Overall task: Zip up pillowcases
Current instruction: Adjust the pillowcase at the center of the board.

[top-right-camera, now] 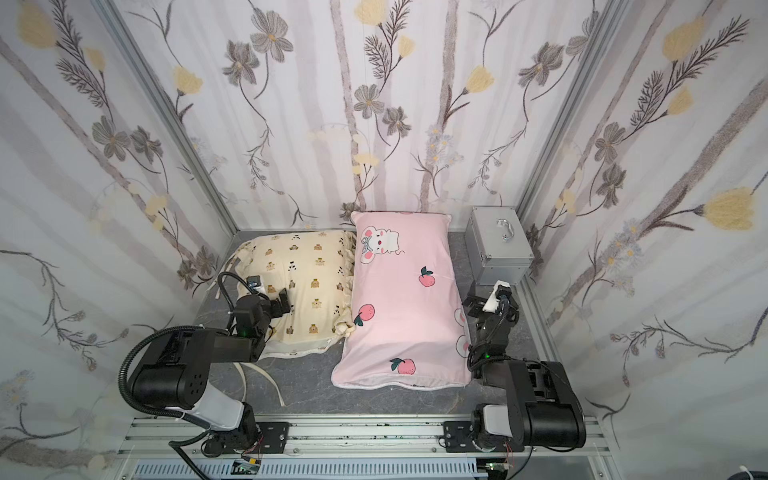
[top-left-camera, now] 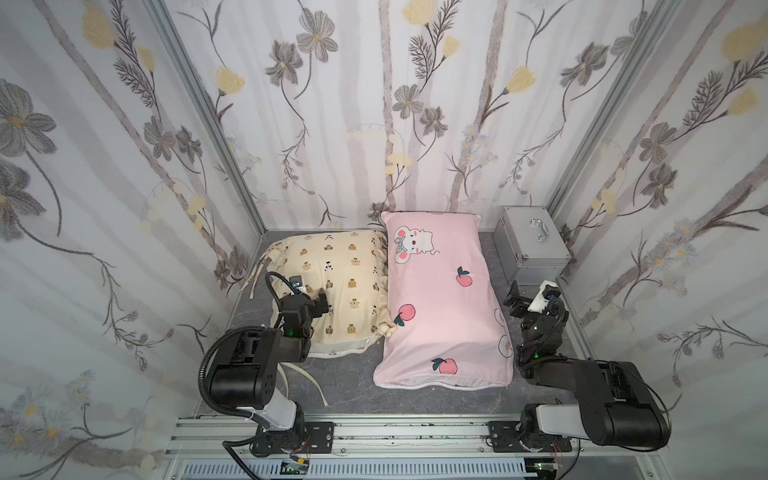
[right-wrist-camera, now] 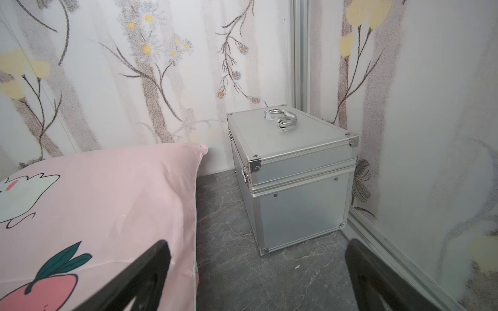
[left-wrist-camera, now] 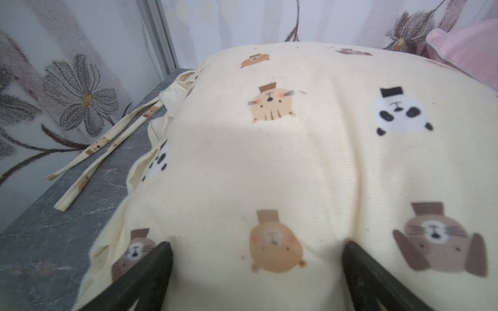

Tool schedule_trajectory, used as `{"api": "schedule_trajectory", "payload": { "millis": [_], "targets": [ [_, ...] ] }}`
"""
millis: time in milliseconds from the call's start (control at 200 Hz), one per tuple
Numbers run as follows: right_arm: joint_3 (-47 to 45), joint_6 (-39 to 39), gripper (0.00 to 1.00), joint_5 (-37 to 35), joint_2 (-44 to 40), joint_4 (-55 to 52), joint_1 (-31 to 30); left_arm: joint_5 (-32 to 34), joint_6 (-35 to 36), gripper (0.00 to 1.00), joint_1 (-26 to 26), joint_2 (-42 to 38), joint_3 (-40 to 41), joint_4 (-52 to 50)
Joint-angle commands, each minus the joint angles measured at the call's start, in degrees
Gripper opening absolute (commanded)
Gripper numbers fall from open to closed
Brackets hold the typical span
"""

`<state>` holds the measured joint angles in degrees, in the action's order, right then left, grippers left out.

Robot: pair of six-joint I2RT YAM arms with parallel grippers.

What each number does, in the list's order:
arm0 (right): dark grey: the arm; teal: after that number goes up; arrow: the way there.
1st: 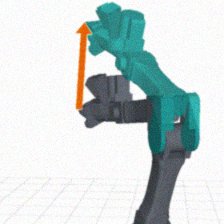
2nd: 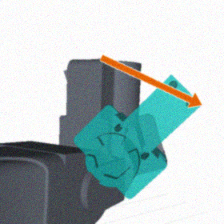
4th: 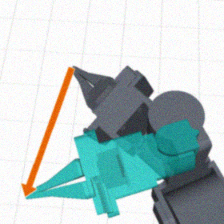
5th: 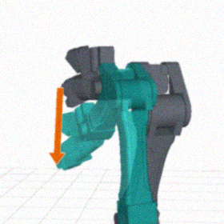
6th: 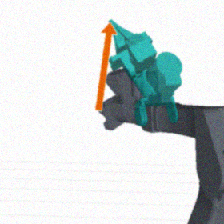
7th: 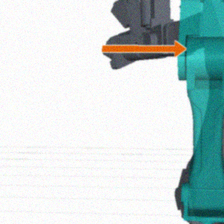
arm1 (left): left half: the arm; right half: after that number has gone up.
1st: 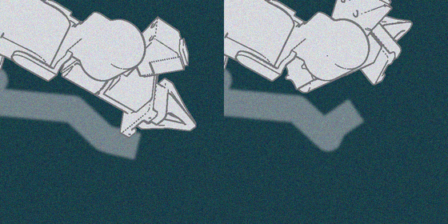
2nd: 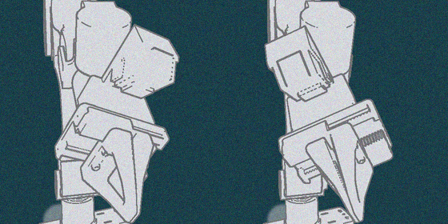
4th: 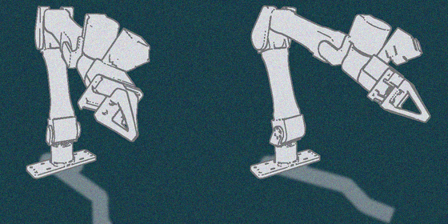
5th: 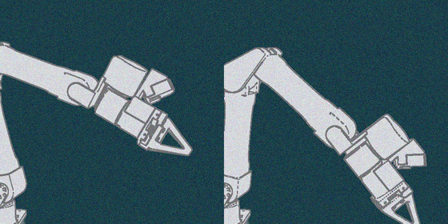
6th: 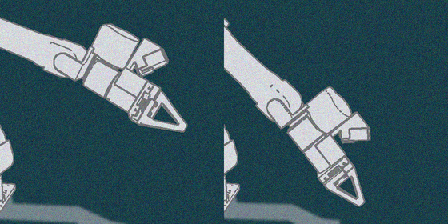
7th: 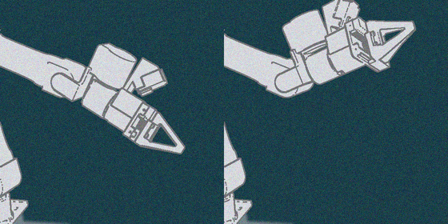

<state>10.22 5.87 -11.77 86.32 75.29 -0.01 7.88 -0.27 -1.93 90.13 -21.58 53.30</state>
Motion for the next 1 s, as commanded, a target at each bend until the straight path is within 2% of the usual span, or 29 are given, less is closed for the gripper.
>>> {"api": "schedule_trajectory", "payload": {
  "millis": [0, 575, 729, 779, 889, 949, 994],
  "targets": [
    [0.86, -1.48, 1.0, 3.31, 0.25, -0.23, 0.16, -0.15, -0.08, 1.0, 0.0, -0.03, -0.22, 0.39],
    [1.3, -0.98, 1.0, 7.53, 0.33, -1.11, 1.77, -0.28, -0.14, 1.0, 0.02, -0.03, -0.39, 0.19],
    [1.18, -0.59, 1.0, 6.97, -0.6, -1.25, 1.86, -4.14, -1.15, 1.0, 1.93, -0.33, -0.8, -0.72],
    [2.15, -0.66, 1.0, 5.89, -4.12, -5.78, 1.73, -3.49, -1.29, 1.0, 1.93, -3.69, -1.85, -5.15],
    [7.31, -0.12, 1.0, 3.08, -14.38, -23.92, -0.16, 4.49, -4.8, 1.0, 0.82, -16.0, -5.88, -21.89],
    [11.98, 2.66, 1.0, 4.55, -18.4, -36.6, -1.87, 3.37, -10.33, 1.0, 0.64, -22.18, -7.79, -29.7],
    [15.49, 4.36, 1.0, 2.82, -19.83, -45.06, -4.72, 1.25, -13.01, 1.0, -0.45, -25.06, -9.54, -35.04]
  ]
}}
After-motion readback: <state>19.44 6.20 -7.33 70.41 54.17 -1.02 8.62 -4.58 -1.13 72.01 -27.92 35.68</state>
